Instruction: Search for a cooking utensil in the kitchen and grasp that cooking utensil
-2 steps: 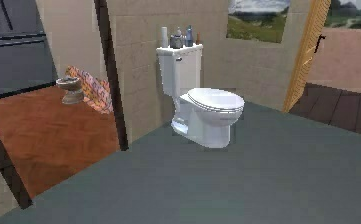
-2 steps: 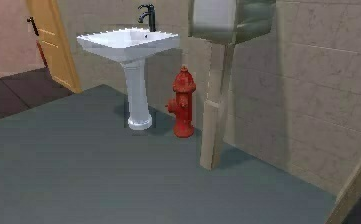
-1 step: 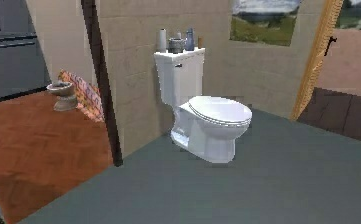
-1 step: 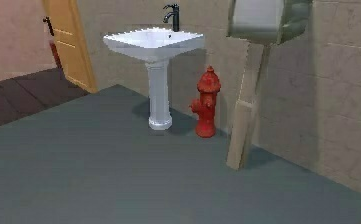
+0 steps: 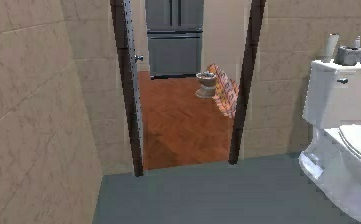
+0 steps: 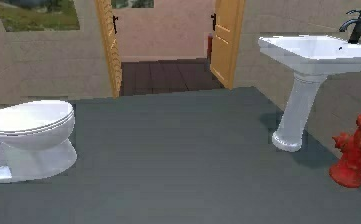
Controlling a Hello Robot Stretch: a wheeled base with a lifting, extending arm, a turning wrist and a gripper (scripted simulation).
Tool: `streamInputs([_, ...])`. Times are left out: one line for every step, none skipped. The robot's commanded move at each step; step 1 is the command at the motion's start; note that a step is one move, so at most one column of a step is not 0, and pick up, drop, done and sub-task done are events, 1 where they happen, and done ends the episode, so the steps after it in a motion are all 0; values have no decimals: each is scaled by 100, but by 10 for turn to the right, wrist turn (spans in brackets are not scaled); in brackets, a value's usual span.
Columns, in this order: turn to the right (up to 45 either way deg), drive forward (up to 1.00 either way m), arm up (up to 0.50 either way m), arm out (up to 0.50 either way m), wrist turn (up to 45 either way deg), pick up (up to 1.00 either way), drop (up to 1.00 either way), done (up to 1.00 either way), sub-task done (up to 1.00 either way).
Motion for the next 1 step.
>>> streamInputs([0,25,0,0,0,0,0,0,0])
